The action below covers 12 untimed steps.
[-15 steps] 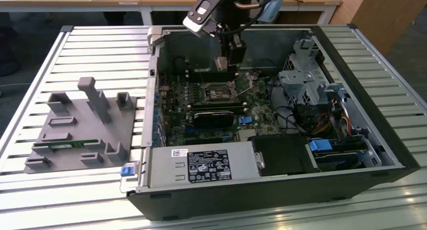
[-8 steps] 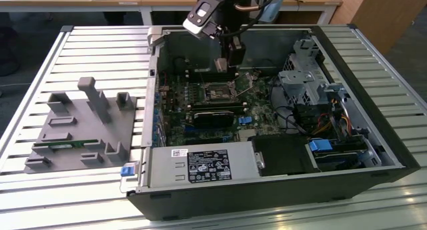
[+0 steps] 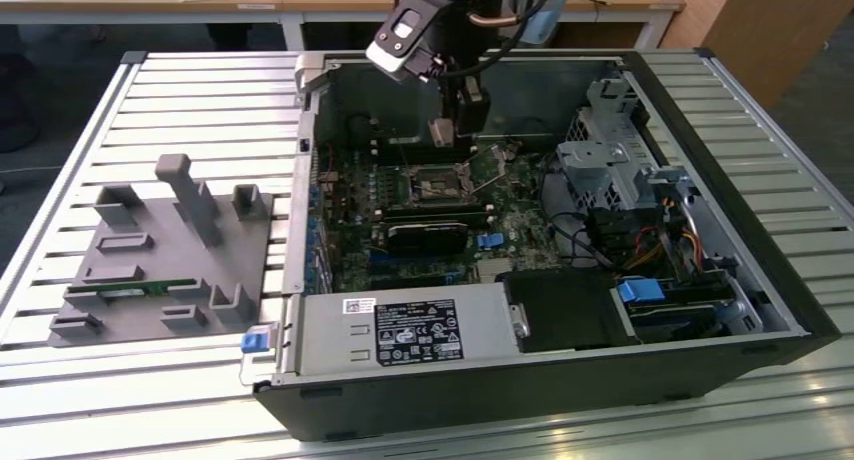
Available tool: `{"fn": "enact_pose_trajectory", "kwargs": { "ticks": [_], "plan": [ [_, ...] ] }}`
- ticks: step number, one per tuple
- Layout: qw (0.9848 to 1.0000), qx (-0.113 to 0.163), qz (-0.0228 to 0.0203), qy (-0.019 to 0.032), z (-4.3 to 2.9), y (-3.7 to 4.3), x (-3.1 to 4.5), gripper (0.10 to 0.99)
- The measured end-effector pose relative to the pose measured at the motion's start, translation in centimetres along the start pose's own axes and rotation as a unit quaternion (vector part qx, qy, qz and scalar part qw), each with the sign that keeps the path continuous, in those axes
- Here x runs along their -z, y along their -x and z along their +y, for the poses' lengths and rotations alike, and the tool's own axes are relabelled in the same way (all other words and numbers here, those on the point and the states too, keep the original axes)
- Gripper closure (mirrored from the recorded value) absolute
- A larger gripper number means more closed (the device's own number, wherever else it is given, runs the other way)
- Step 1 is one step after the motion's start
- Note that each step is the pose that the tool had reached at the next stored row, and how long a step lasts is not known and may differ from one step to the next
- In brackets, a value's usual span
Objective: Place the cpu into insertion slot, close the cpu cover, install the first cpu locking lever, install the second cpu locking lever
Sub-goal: 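Place the cpu into insertion slot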
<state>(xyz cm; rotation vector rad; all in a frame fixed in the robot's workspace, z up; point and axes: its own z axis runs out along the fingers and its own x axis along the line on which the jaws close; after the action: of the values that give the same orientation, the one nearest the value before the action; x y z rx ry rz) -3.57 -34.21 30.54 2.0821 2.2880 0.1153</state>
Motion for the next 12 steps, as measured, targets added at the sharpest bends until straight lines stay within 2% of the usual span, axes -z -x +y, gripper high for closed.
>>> {"fn": "enact_pose_trajectory", "kwargs": {
  "ticks": [12],
  "plan": [
    [1.0000, 0.000, 0.0000, 0.0000, -0.06, 0.01, -0.60, 0.545]
  ]
}}
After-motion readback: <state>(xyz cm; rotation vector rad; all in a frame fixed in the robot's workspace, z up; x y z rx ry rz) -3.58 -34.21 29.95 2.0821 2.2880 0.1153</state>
